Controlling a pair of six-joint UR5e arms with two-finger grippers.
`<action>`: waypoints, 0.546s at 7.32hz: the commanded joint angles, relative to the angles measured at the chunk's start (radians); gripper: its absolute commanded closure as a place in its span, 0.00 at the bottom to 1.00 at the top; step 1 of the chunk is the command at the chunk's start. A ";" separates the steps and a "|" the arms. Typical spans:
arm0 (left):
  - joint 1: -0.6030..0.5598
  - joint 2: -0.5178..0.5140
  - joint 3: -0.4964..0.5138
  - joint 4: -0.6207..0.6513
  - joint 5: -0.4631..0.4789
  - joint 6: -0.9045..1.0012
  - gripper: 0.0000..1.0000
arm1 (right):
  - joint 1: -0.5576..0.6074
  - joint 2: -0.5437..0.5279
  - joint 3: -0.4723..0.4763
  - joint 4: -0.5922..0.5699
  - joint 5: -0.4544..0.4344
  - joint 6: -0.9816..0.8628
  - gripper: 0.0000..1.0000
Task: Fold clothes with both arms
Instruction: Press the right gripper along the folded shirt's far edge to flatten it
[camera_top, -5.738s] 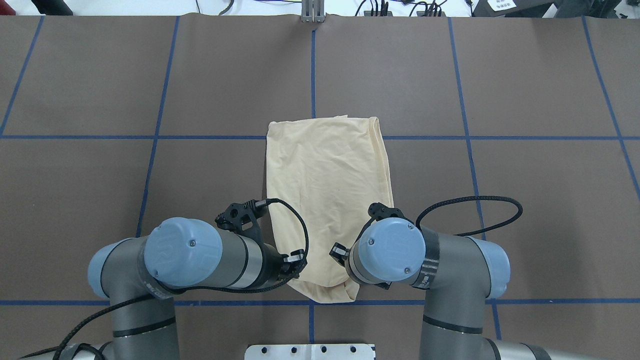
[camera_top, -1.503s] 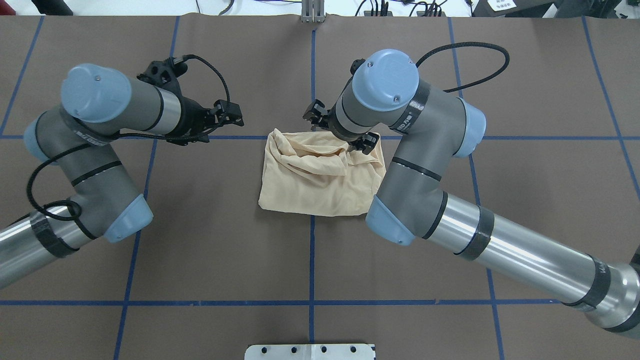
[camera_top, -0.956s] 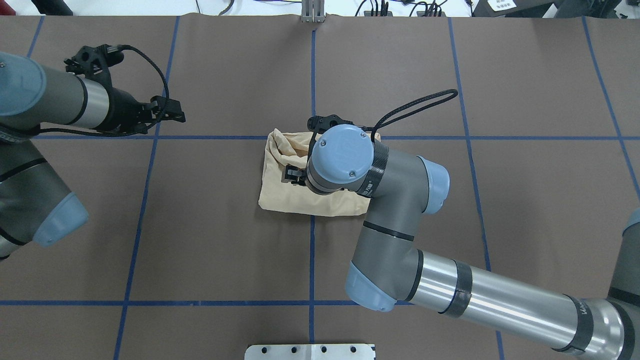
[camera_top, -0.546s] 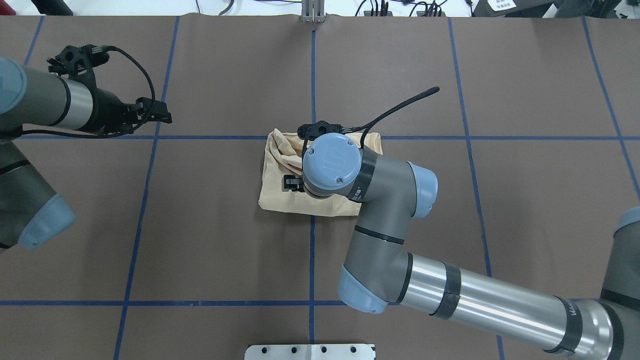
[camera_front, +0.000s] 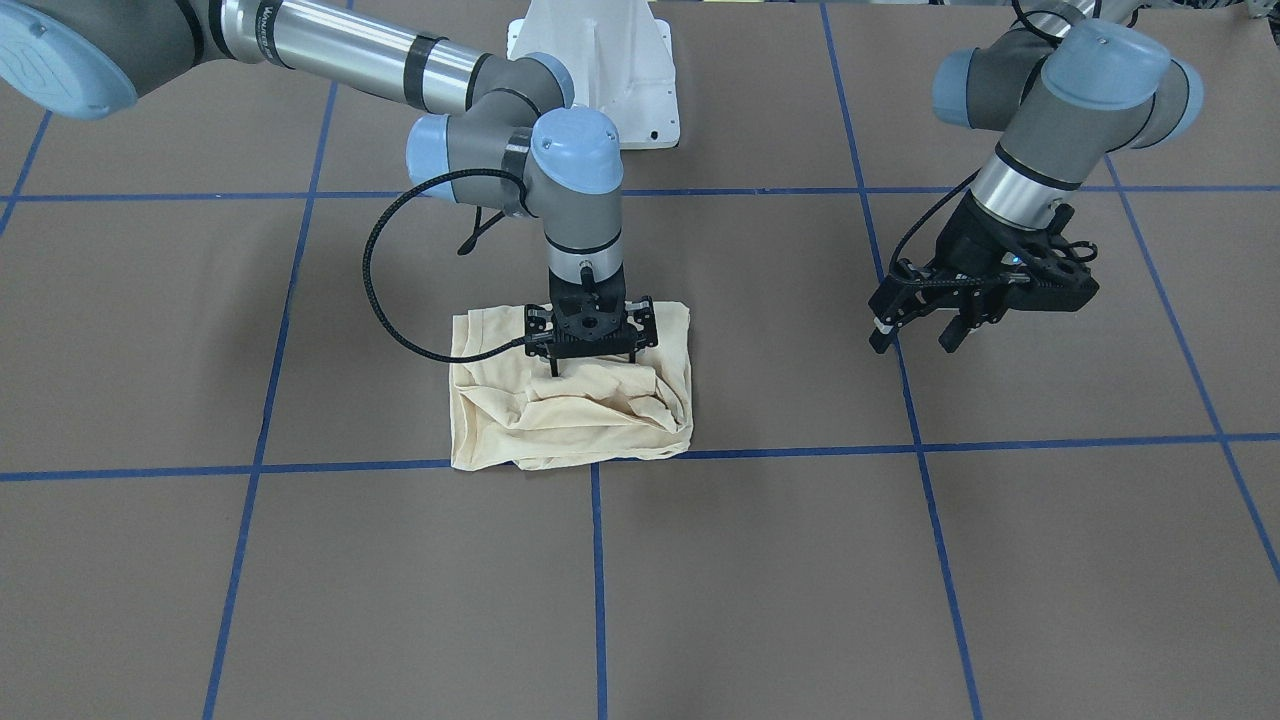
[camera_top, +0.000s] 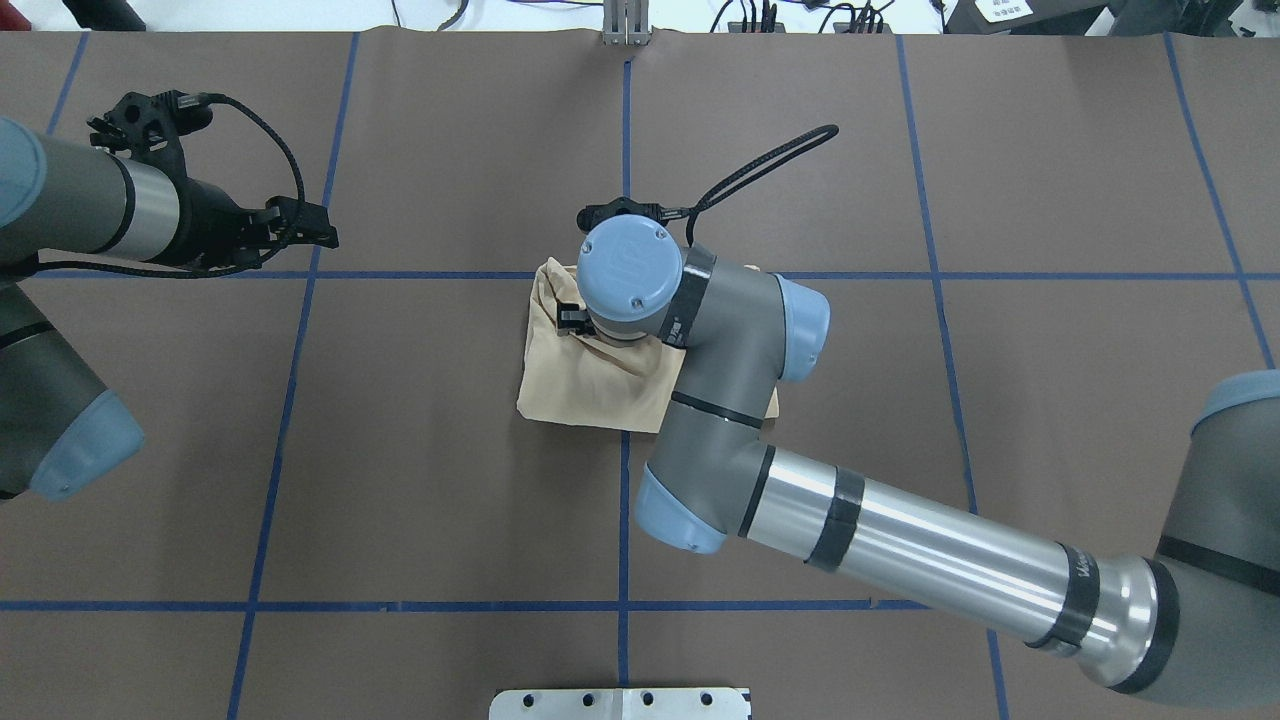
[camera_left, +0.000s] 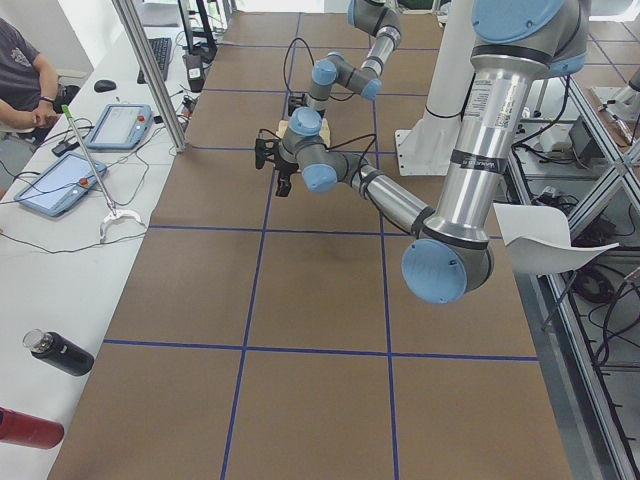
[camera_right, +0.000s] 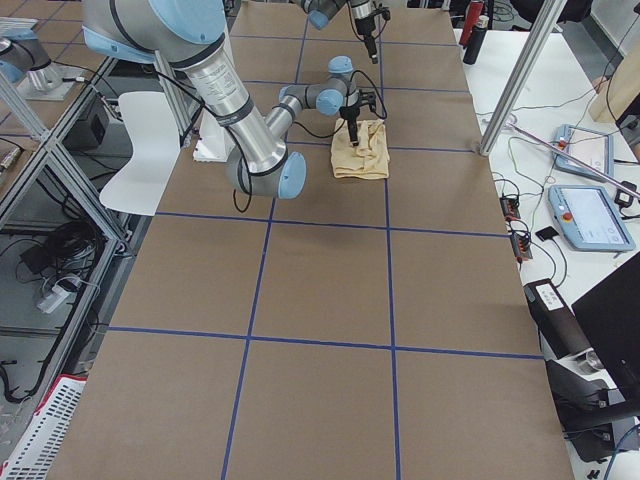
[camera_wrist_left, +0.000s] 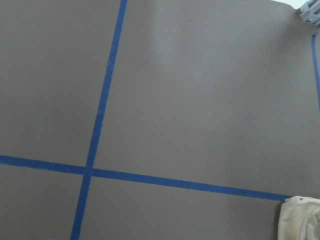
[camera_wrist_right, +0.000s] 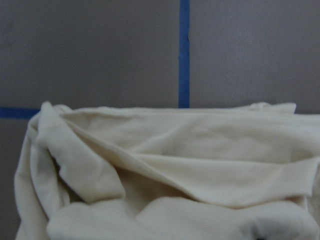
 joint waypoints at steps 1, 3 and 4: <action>0.000 0.000 -0.002 0.000 0.001 -0.006 0.00 | 0.060 0.092 -0.173 0.078 0.006 0.000 0.02; 0.000 0.000 -0.003 -0.002 0.001 -0.009 0.00 | 0.115 0.102 -0.209 0.104 0.013 0.000 0.02; 0.000 0.001 -0.003 -0.002 0.001 -0.008 0.00 | 0.128 0.105 -0.211 0.104 0.014 -0.006 0.02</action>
